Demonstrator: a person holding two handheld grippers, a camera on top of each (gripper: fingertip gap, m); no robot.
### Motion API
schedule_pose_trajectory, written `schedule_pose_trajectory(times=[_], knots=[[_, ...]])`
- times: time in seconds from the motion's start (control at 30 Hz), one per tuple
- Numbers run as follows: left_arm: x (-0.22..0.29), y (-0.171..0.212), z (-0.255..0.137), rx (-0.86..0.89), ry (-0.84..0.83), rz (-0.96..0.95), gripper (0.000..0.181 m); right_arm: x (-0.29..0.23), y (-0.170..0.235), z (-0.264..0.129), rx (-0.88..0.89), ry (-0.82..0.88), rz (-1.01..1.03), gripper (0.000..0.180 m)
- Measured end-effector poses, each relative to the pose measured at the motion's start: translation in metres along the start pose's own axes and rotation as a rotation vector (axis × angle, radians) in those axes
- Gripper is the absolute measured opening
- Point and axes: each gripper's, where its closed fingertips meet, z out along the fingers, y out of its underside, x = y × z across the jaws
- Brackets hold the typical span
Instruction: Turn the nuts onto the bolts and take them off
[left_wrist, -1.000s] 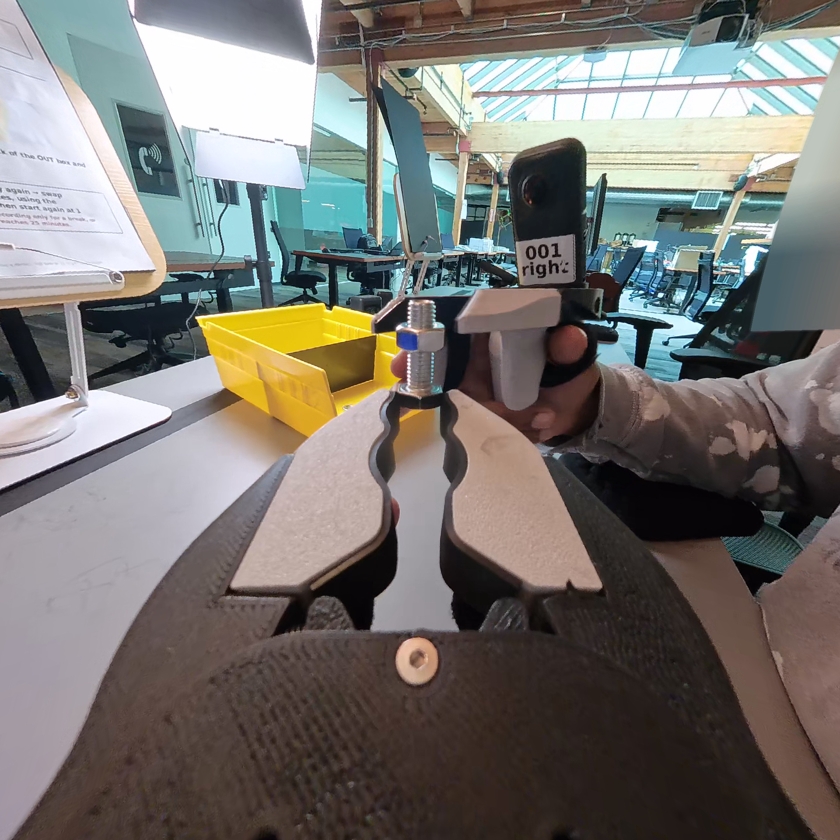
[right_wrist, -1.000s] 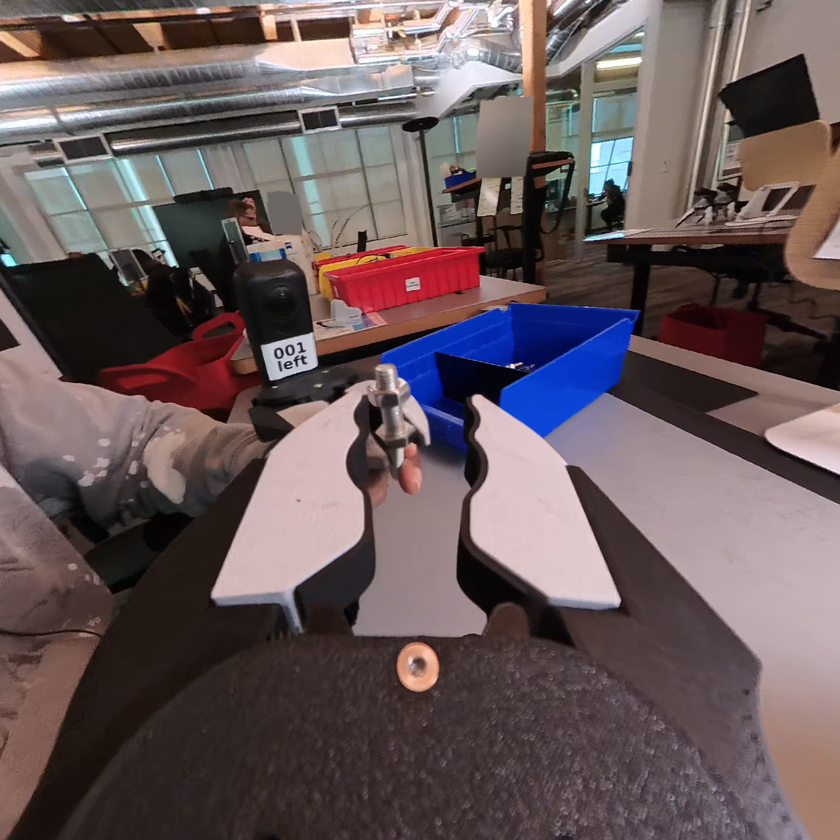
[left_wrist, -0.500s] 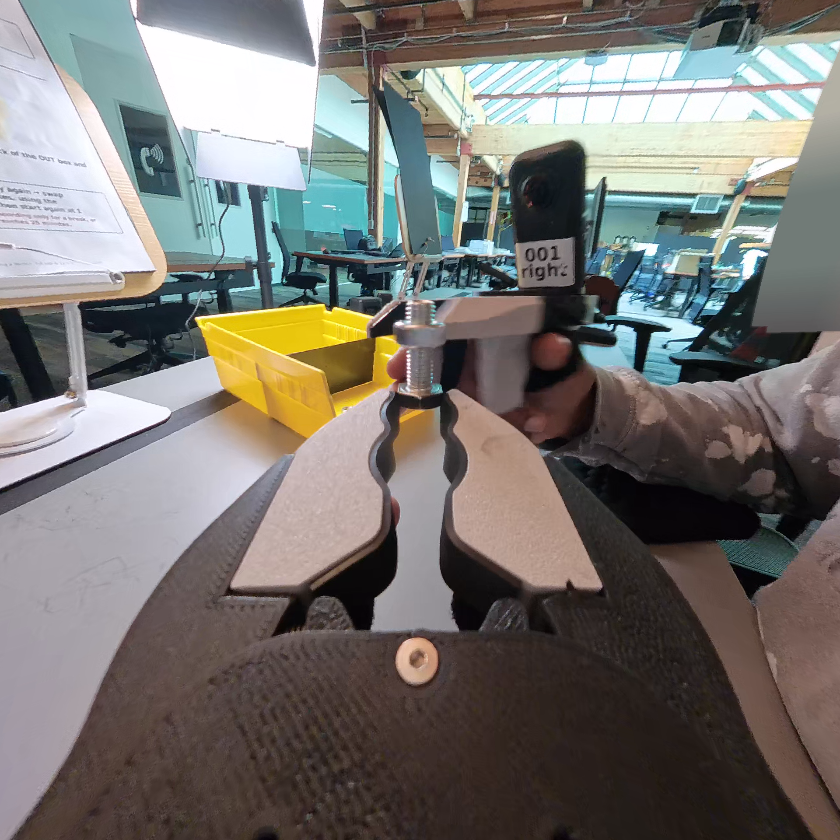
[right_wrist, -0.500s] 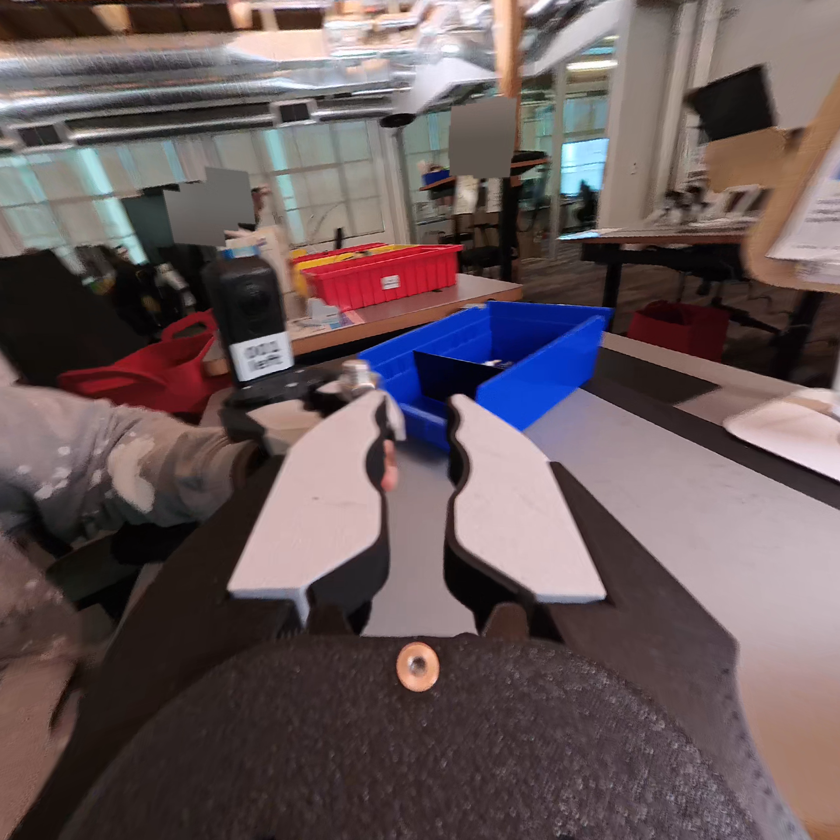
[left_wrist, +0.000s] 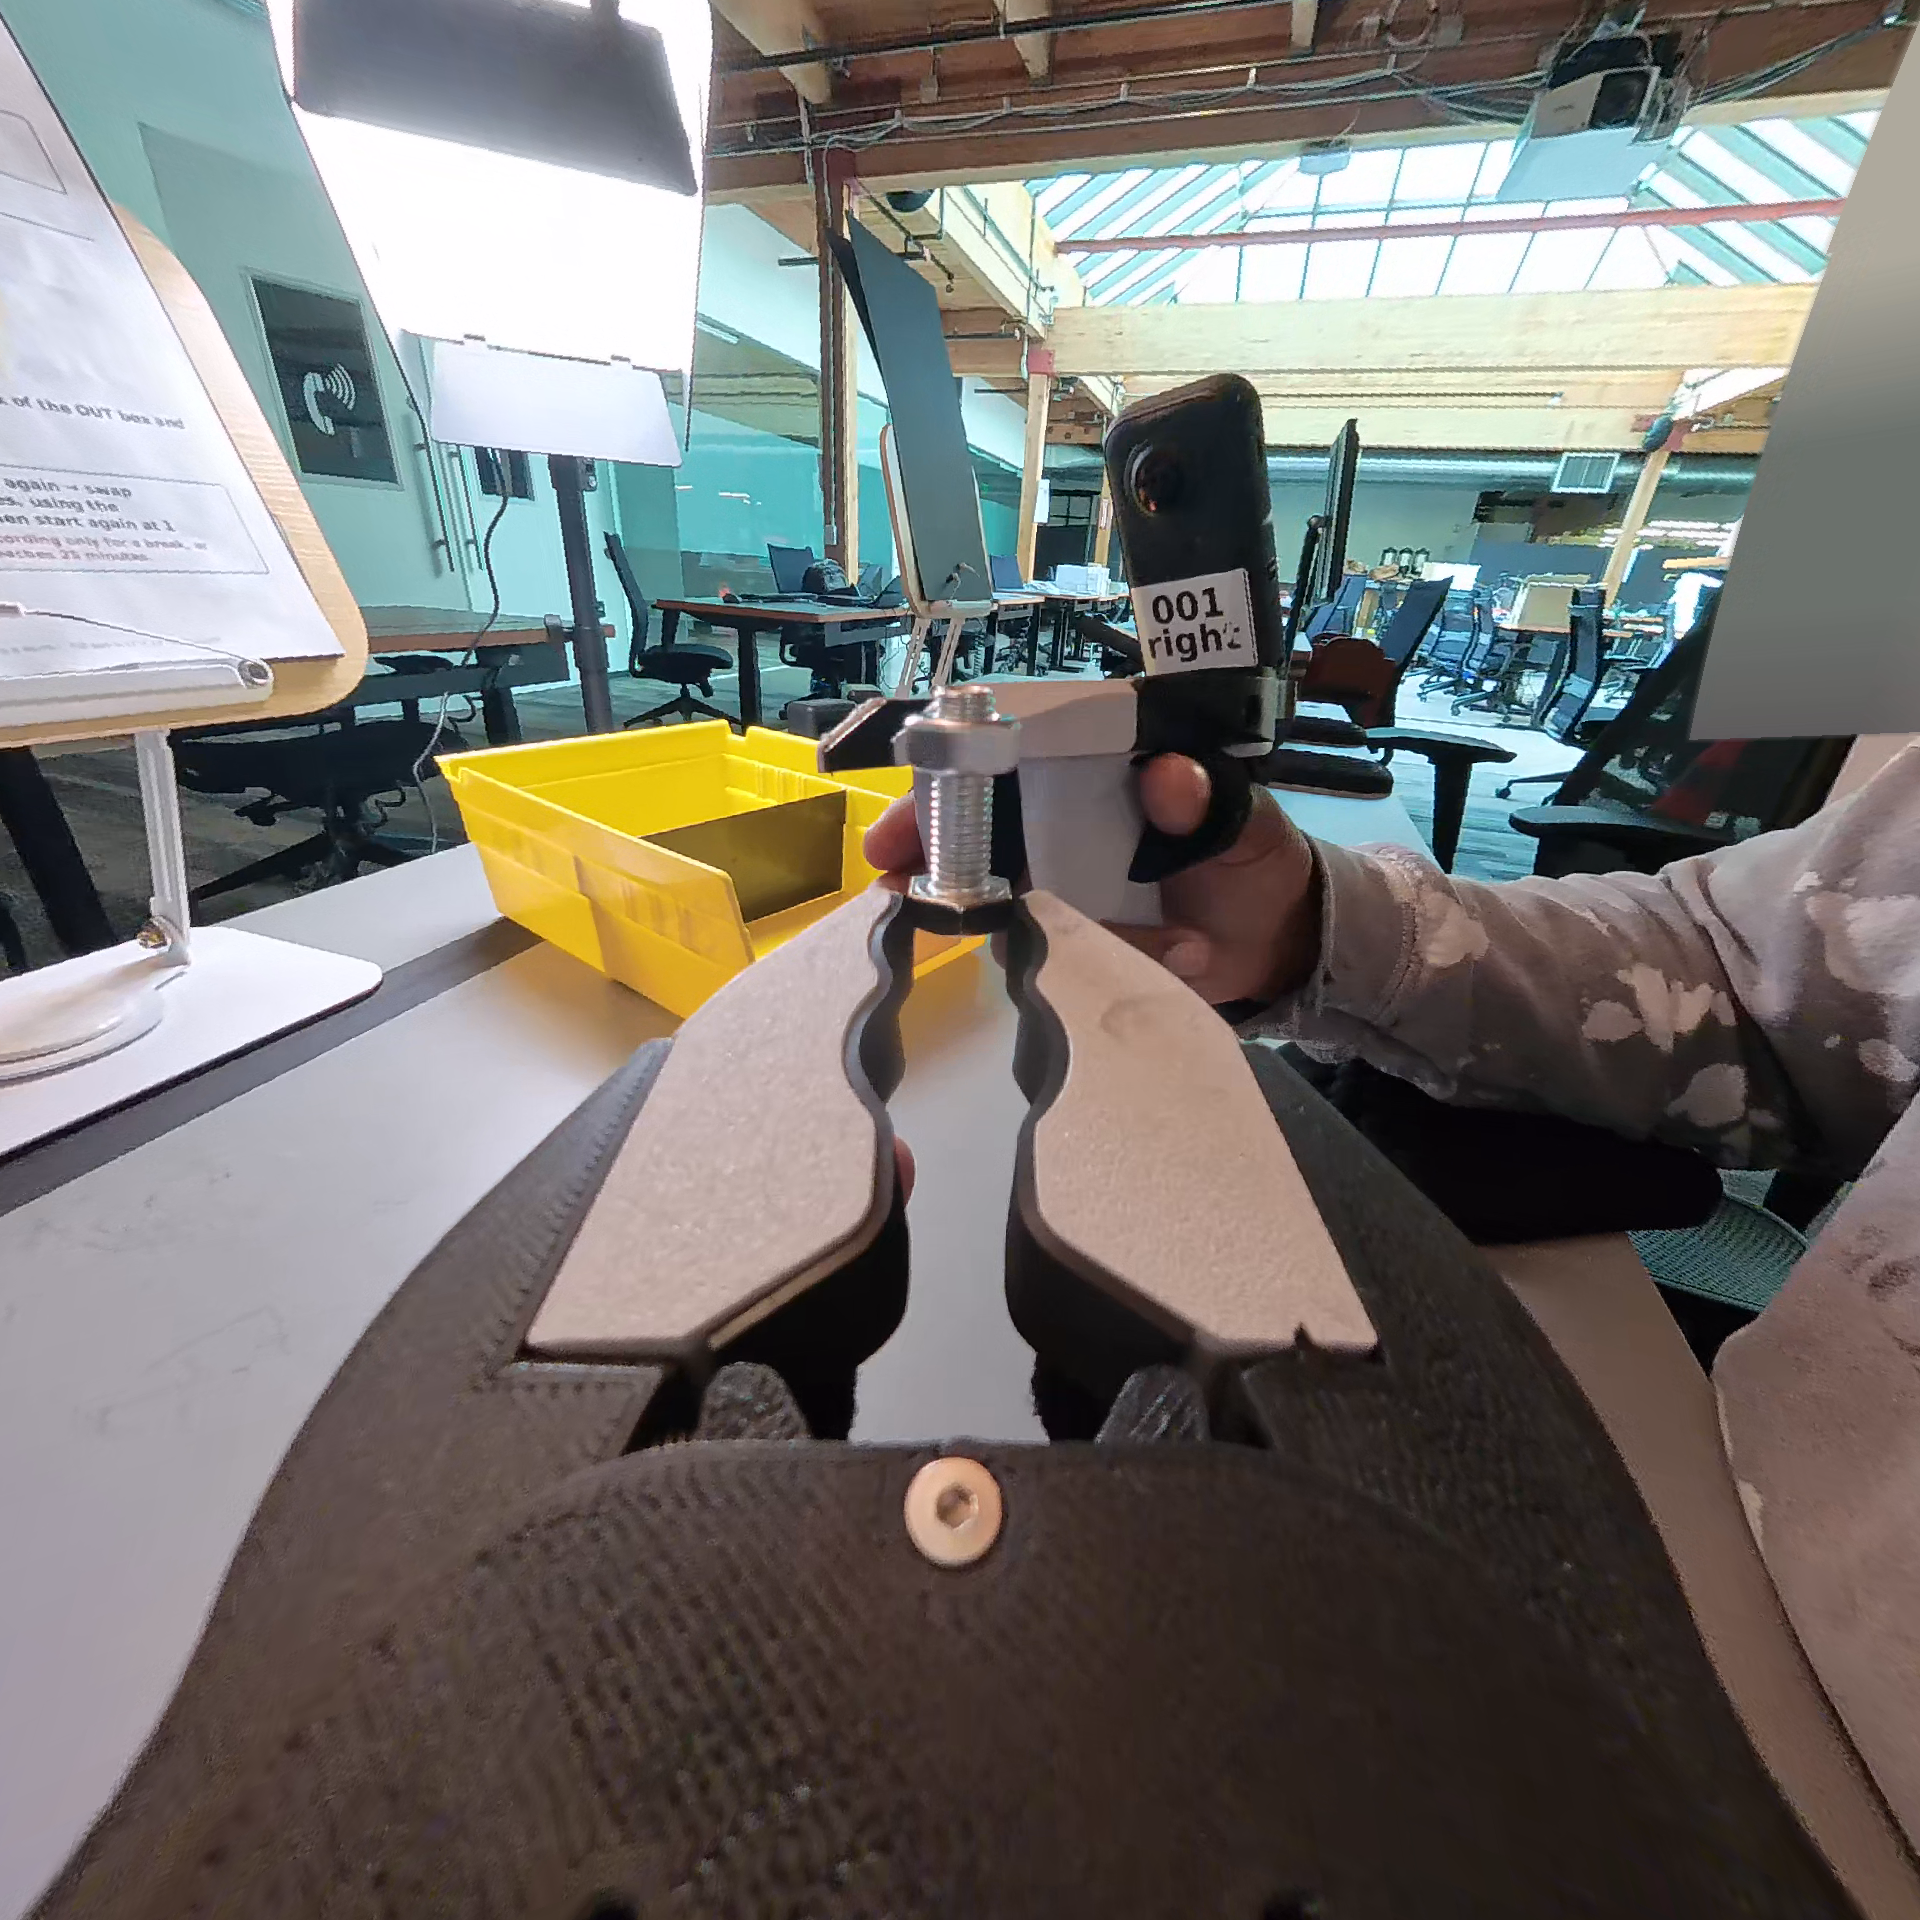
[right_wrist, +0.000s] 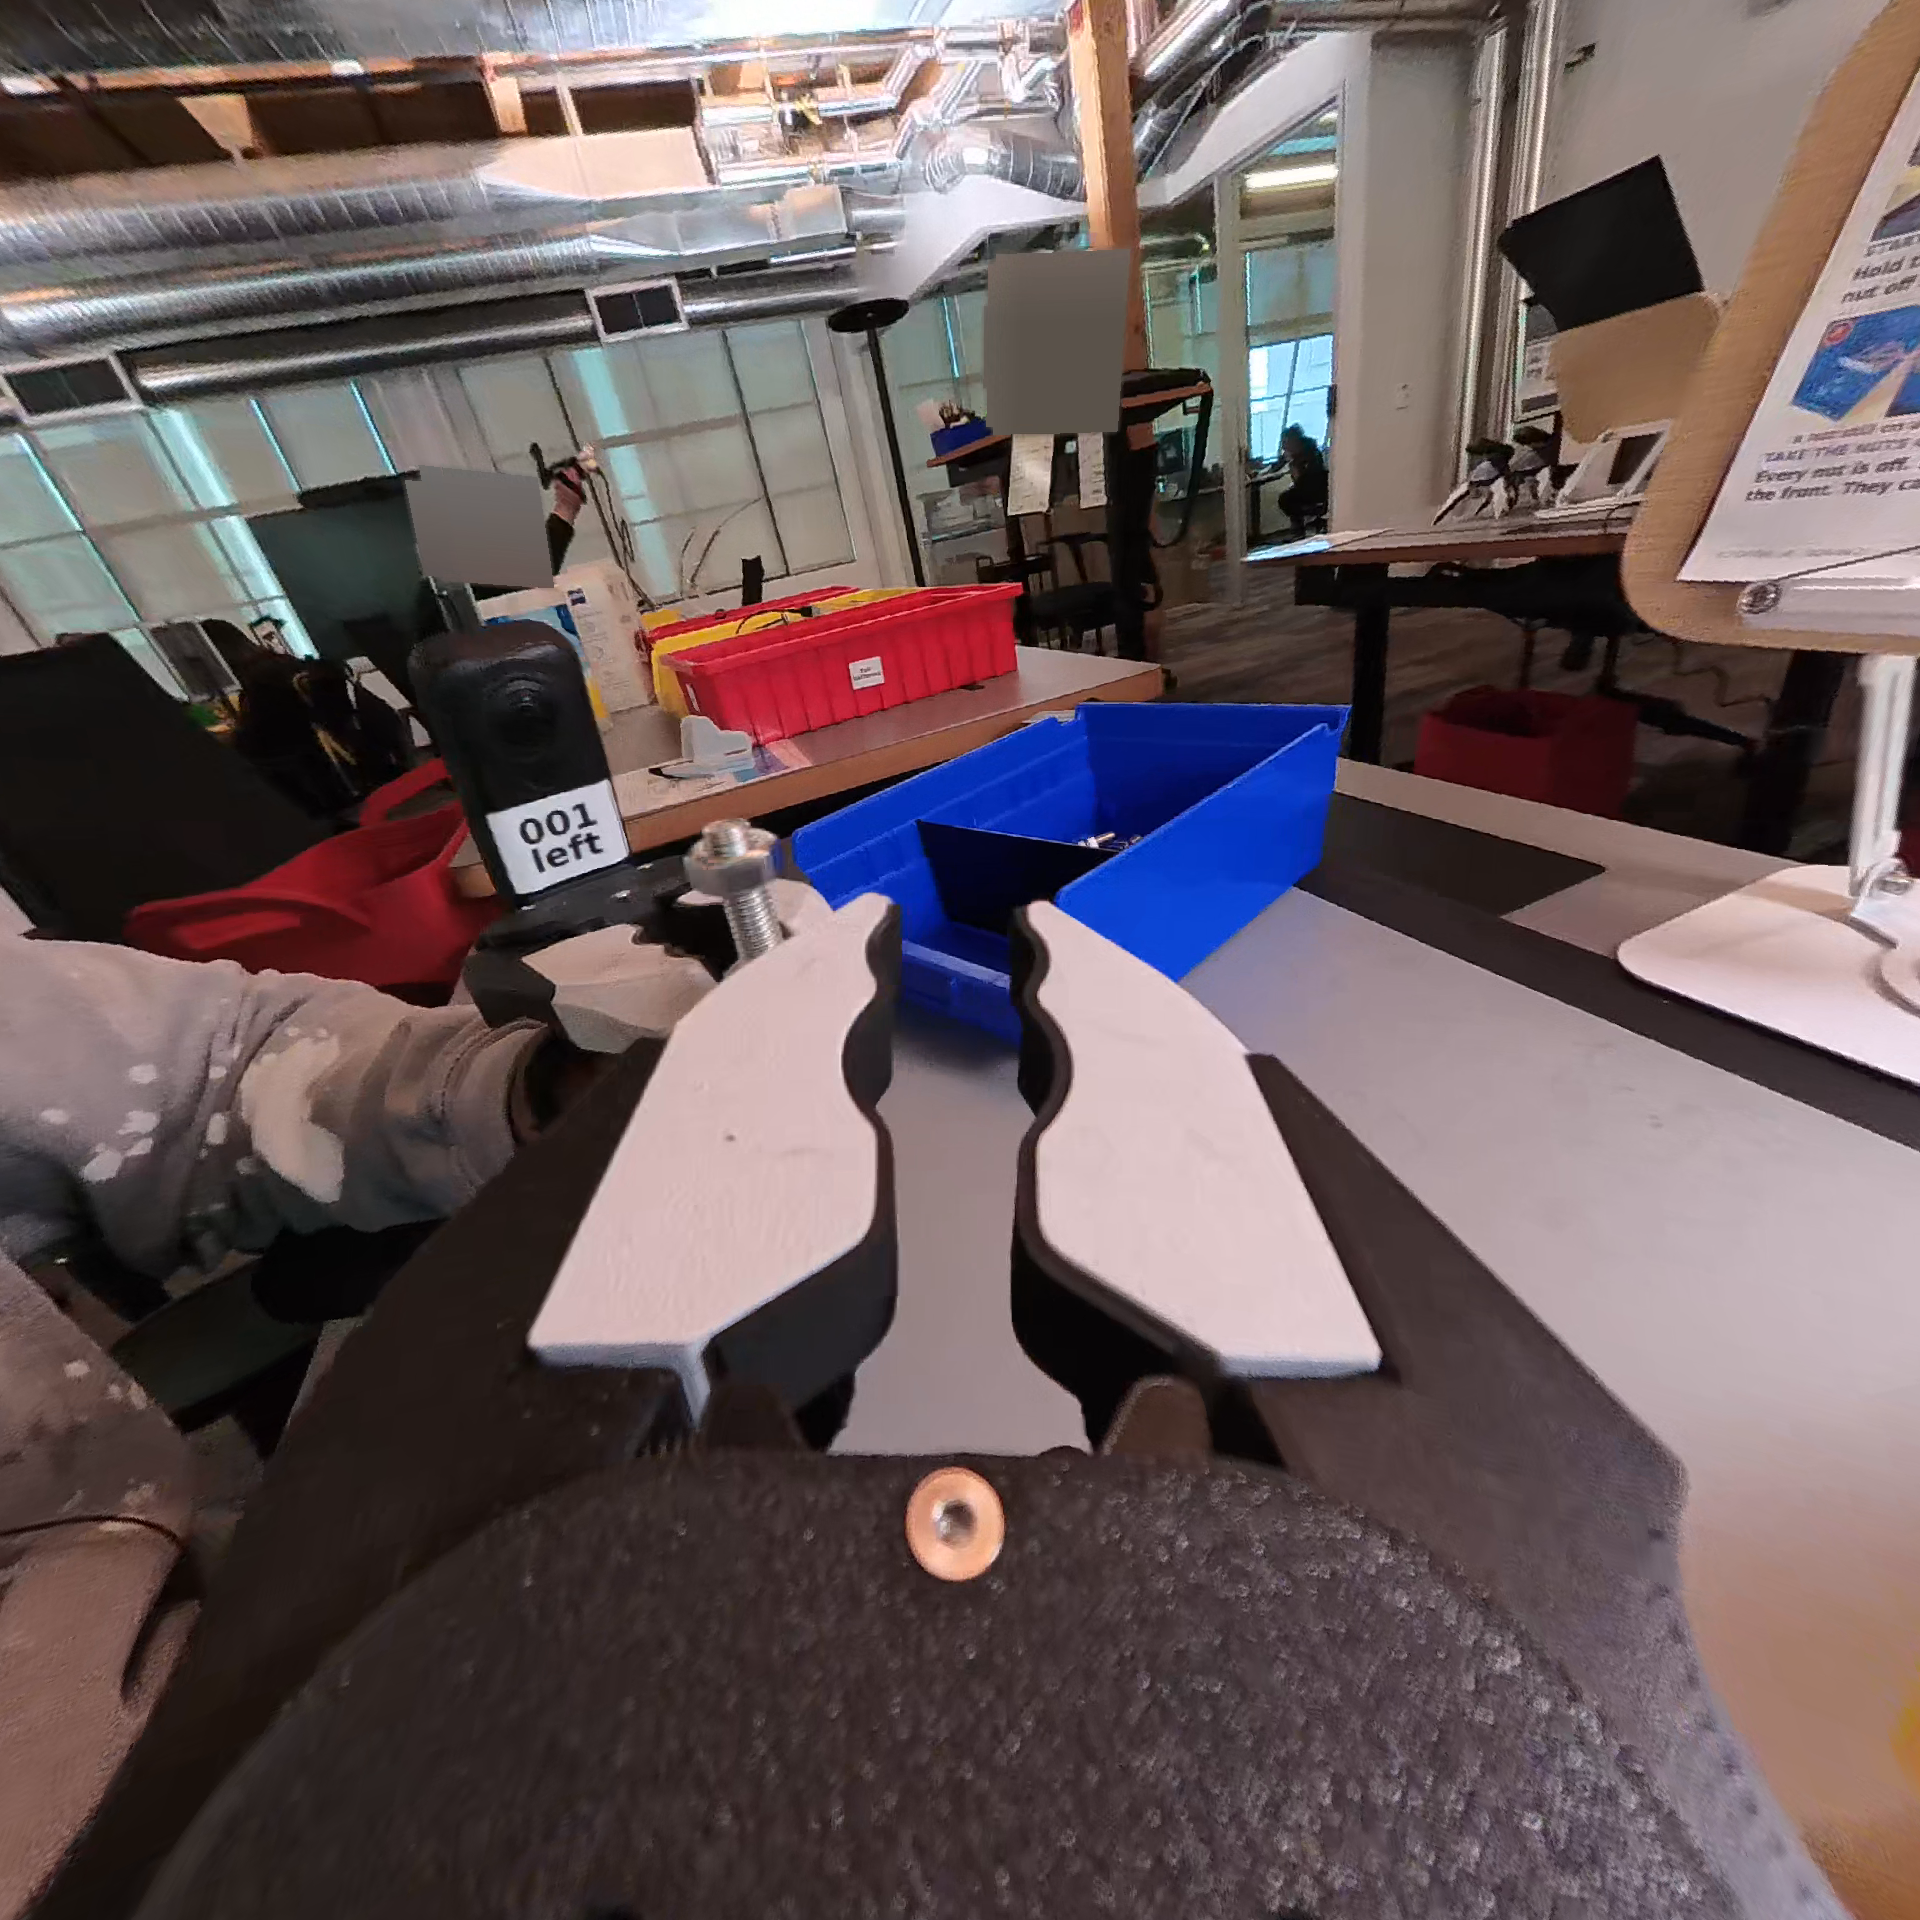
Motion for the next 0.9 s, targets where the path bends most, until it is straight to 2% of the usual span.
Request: schedule_pose_trajectory(times=[0.17, 0.27, 0.3, 0.33, 0.4, 0.5, 0.57, 0.67, 0.73, 0.9], knots=[[-0.002, 0.005, 0.001, -0.014, -0.005, -0.013, 0.018, -0.027, 0.003, 0.009, -0.022, -0.096, -0.027, 0.041], [0.000, 0.004, 0.001, -0.012, -0.003, -0.006, 0.018, -0.023, 0.004, 0.010, -0.018, -0.079, -0.018, 0.035], [0.001, 0.002, 0.001, -0.005, 0.008, -0.008, 0.018, -0.013, 0.003, 0.007, -0.006, -0.034, 0.001, 0.018], [0.001, 0.002, 0.001, -0.007, 0.005, -0.006, 0.018, -0.004, 0.001, 0.004, 0.003, 0.000, 0.005, 0.014], [0.001, 0.001, 0.001, -0.008, 0.002, -0.003, 0.018, -0.001, 0.000, 0.000, 0.003, 0.001, 0.001, 0.018], [-0.001, 0.004, 0.001, -0.016, -0.003, -0.010, 0.018, -0.018, 0.000, 0.003, 0.000, -0.067, -0.020, 0.036], [0.000, 0.005, 0.002, -0.021, -0.002, -0.005, 0.018, -0.027, 0.001, 0.008, -0.009, -0.092, -0.030, 0.042], [0.002, 0.006, 0.003, -0.024, -0.001, -0.008, 0.018, -0.026, 0.003, 0.010, -0.016, -0.080, -0.044, 0.039], [0.002, 0.003, 0.001, -0.002, 0.014, -0.015, 0.018, -0.011, 0.001, 0.005, -0.003, -0.013, -0.032, 0.016], [0.003, 0.001, 0.001, -0.004, 0.004, -0.003, 0.018, -0.018, -0.003, 0.001, 0.023, -0.072, -0.027, 0.035]])
